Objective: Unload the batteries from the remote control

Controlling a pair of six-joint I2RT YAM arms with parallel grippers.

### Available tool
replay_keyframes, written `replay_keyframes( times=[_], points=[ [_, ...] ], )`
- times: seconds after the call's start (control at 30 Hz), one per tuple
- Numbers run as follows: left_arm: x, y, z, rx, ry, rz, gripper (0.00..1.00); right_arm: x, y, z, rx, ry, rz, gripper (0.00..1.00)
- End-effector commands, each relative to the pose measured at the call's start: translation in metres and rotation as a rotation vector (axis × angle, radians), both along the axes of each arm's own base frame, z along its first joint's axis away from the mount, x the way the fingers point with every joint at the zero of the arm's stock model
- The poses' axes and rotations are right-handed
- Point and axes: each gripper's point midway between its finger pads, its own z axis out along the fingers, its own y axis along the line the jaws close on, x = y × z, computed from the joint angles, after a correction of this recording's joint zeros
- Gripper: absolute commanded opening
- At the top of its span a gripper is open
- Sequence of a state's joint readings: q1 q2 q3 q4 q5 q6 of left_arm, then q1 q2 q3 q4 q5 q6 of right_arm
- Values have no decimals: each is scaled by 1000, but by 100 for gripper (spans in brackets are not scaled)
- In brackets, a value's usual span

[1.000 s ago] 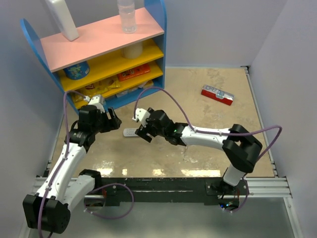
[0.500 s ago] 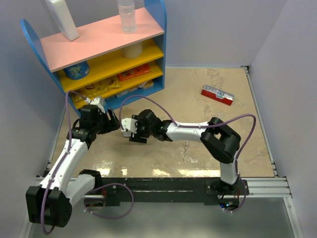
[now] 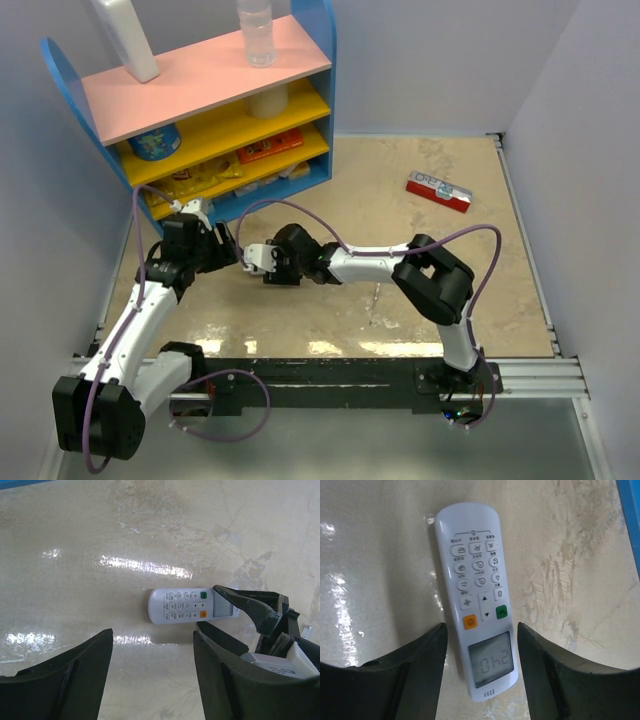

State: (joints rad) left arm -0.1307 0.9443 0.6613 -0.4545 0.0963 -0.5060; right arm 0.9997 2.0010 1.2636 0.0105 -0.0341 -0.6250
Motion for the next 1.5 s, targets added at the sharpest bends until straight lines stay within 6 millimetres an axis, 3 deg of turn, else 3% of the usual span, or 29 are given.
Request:
replay_keyframes(
  times=[0.0,0.23,0.33,0.43,0.8,1.1,1.2,1.23,1.27,1.33,1.47],
  points=[
    [2,4,1,-2,1,32,69,5,-2,10,-13,-47,0,61],
    [3,4,-3,2,14,30,68,10,-4,-1,-52,-68,5,61],
    [4,5,-5,6,19,29,68,8,-9,-16,-107,-46,17,61],
    [5,5,-6,10,21,30,68,5,-11,-29,-158,-4,32,52],
    [7,6,-5,20,10,30,68,-13,1,-11,-40,181,-39,35],
    [8,7,-1,24,-11,30,67,-43,-14,3,90,402,-200,30],
    [8,7,0,24,-14,23,67,-61,-17,11,157,506,-258,30],
    [8,6,1,23,-20,19,67,-72,-22,5,160,566,-292,30],
    [8,5,1,22,-22,16,67,-77,-22,13,187,585,-285,30],
    [7,3,2,22,-28,-3,67,-99,-28,9,189,690,-286,31],
    [7,-3,3,19,-34,-37,67,-119,-39,14,173,759,-268,30]
  ],
)
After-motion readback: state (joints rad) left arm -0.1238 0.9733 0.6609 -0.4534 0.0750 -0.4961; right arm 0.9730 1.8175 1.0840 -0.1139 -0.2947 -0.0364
